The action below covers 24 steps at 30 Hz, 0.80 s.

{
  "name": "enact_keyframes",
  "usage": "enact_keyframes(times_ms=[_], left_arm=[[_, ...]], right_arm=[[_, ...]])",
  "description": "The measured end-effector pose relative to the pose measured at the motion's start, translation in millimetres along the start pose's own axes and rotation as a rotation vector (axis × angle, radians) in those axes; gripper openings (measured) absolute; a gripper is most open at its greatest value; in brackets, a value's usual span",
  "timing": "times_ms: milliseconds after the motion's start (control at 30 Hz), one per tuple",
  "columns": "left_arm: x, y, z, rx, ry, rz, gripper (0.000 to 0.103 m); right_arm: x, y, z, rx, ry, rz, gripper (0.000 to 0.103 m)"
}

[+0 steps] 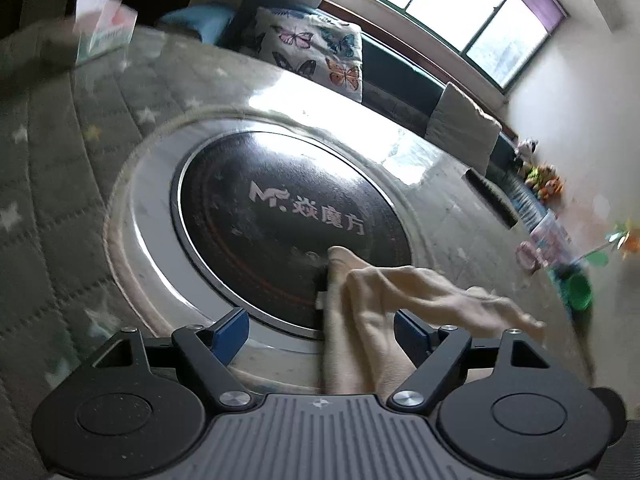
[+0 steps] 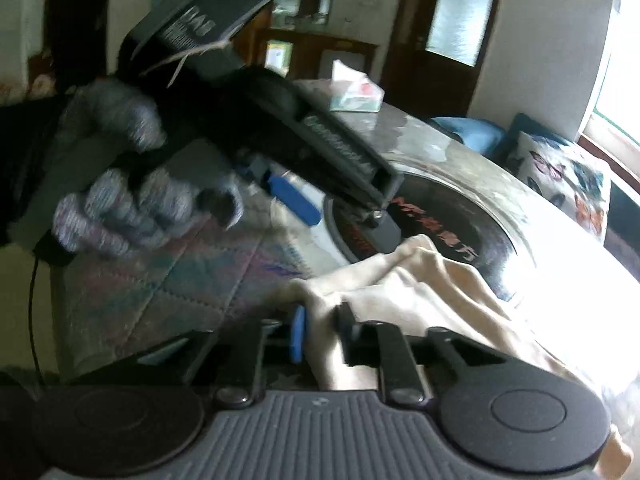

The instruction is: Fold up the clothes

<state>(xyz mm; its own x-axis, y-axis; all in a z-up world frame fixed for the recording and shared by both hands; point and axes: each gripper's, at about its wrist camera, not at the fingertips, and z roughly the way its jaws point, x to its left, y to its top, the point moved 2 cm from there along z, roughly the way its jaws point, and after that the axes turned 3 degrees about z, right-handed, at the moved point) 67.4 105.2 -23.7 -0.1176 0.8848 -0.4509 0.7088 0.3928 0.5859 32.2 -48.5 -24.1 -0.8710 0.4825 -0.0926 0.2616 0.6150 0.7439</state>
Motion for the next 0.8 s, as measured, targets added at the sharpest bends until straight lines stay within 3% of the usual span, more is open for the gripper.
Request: enact_keyframes(times_ms=[333,467,533,600,667,800], left_arm=[[-5,-3,14,0.063,-0.143,-0.241,0.081],[-8,-4,25,0.088,-0.188,-0.29,0.062],[-7,-4,29,0.095,-0.191,-0.302,0.045],[-6,-5,33,0.107,-0.197,-0.315,0.022],[-7,-4,34,0.104,-0.191,-0.307,0.016],[-10,-4,32,0.094,-0.169,-0.27,0.015]], right_arm=[[-40,4,-44,-0.121,0.072,0.206,0.009],[-42,-1,-55,-0.141,0.089,0.225,0.009],[-40,-4,-58,-0.146,0.1,0.22,0.009],[-40,-6,-59,-0.145,0.104,0.22,0.009],[-39,-9,-60,-0.144,0.109,0.22,0.009],[-48,-17,-68,-0.15,0.11,0.265,0.013]])
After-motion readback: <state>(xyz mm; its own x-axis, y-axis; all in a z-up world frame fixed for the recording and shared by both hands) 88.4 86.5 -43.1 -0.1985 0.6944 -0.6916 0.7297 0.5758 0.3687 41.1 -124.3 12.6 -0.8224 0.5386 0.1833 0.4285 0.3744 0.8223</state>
